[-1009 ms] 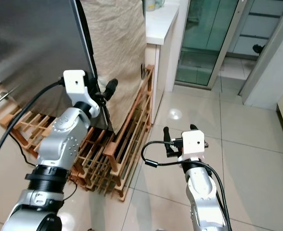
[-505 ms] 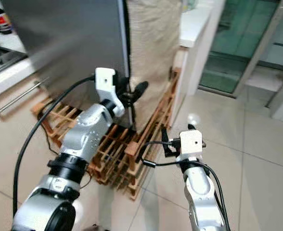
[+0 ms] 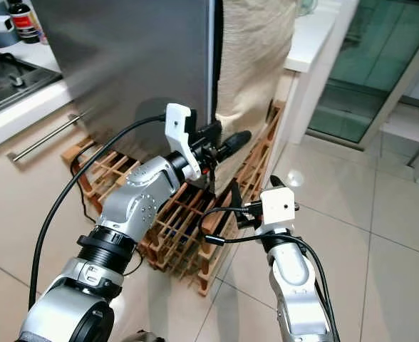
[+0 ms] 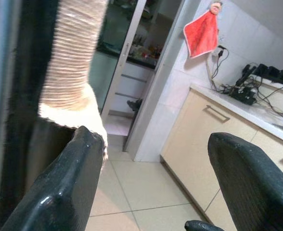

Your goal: Restocking fridge

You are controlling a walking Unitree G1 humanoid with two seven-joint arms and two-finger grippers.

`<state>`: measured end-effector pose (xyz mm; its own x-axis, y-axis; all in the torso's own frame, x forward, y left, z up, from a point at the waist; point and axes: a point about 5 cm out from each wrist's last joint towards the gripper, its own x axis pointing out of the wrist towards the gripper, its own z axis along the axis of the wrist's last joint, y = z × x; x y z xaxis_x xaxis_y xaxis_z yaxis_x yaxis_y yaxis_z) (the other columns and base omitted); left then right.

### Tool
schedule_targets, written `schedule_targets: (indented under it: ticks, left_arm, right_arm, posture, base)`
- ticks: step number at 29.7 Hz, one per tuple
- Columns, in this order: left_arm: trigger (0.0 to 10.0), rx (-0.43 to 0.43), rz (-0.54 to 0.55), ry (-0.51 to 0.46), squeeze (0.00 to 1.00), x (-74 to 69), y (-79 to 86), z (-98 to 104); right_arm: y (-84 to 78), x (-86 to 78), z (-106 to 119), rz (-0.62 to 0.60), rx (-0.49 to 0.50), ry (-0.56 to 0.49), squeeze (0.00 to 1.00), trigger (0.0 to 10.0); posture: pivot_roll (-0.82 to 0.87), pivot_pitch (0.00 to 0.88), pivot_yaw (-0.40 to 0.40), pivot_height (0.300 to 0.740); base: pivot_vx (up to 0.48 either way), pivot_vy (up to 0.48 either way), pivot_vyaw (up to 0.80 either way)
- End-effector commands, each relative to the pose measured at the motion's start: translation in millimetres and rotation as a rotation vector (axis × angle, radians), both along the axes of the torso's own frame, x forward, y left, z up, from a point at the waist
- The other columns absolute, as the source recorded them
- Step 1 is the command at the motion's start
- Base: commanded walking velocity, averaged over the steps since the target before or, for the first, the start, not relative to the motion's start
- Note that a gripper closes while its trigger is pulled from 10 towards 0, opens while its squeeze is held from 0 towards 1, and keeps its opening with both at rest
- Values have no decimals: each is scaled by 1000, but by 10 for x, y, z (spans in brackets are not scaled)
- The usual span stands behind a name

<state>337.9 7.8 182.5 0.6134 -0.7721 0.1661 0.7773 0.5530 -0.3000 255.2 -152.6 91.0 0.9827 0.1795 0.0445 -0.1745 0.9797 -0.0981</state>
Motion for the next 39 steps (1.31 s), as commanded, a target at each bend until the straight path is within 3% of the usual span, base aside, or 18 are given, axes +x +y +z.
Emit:
schedule_targets:
  ticks: [1, 5, 10, 14, 15, 16, 18, 20, 23, 25, 26, 28, 30, 33, 39]
  left_arm:
    - [10000, -120, -163, -28, 0, -237, -530, 220]
    - [10000, -91, -94, -31, 0, -169, -433, 210]
    - [10000, -17, -22, -108, 0, -175, -49, 169]
    - [10000, 100, 46, -128, 0, -196, 328, -4]
    - [10000, 174, 89, -117, 0, -207, 537, -141]
    - [10000, 174, 89, -117, 0, -207, 537, -141]
    - [10000, 270, 146, -72, 0, -234, 804, -347]
    - [10000, 296, 159, -55, 0, -246, 862, -398]
    - [10000, 351, 320, -30, 0, -208, 1049, -455]
    - [10000, 347, 376, -28, 0, -164, 1059, -429]
    - [10000, 353, 461, -30, 0, -86, 1044, -379]
    - [10000, 344, 491, -25, 0, -53, 1023, -355]
    - [10000, 286, 558, -8, 0, 17, 967, -287]
    - [10000, 218, 582, 27, 0, 56, 869, -252]
    - [10000, 175, 547, 32, 0, 75, 647, -186]
  right_arm:
    - [-7, 9, 16, 5, 9, -5, 247, 10000]
    - [-9, 6, 18, 7, 9, -4, 247, 10000]
    - [-4, -22, 4, 7, 10, 1, 247, 10000]
    - [-11, -40, -27, 10, 10, 13, 247, 10000]
    - [-5, -45, -40, 16, 10, 19, 247, 10000]
    - [-5, -45, -40, 16, 10, 19, 247, 10000]
    - [3, -41, -59, 24, 10, 24, 247, 10000]
    - [3, -40, -65, 25, 10, 26, 247, 10000]
    - [10, -11, -95, 31, 13, 33, 247, 10000]
    - [18, -2, -101, 35, 13, 34, 251, 10000]
    - [30, 8, -107, 40, 13, 35, 247, 10000]
    - [32, 10, -107, 41, 13, 35, 247, 10000]
    - [35, 12, -102, 41, 14, 31, 247, 10000]
    - [36, 10, -99, 37, 16, 28, 247, 10000]
    - [37, 3, -94, 34, 16, 21, 247, 10000]
  posture:
    - [-208, 0, 42, 740]
    - [-207, 0, 41, 740]
    - [-196, 0, 38, 740]
    - [-175, 0, 31, 740]
    - [-166, 0, 28, 740]
    - [-166, 0, 28, 740]
    - [-149, 0, 23, 740]
    - [-149, 0, 23, 740]
    - [-137, 0, 15, 740]
    - [-133, 0, 13, 740]
    - [-133, 0, 12, 740]
    - [-135, 0, 12, 740]
    - [-135, 0, 12, 740]
    - [-150, 0, 17, 740]
    - [-166, 0, 23, 740]
  base:
    - [0, 0, 0]
    - [0, 0, 0]
    - [0, 0, 0]
    - [0, 0, 0]
    - [0, 0, 0]
    - [0, 0, 0]
    - [0, 0, 0]
    - [0, 0, 0]
    - [0, 0, 0]
    - [0, 0, 0]
    - [0, 0, 0]
    - [0, 0, 0]
    - [0, 0, 0]
    - [0, 0, 0]
    - [0, 0, 0]
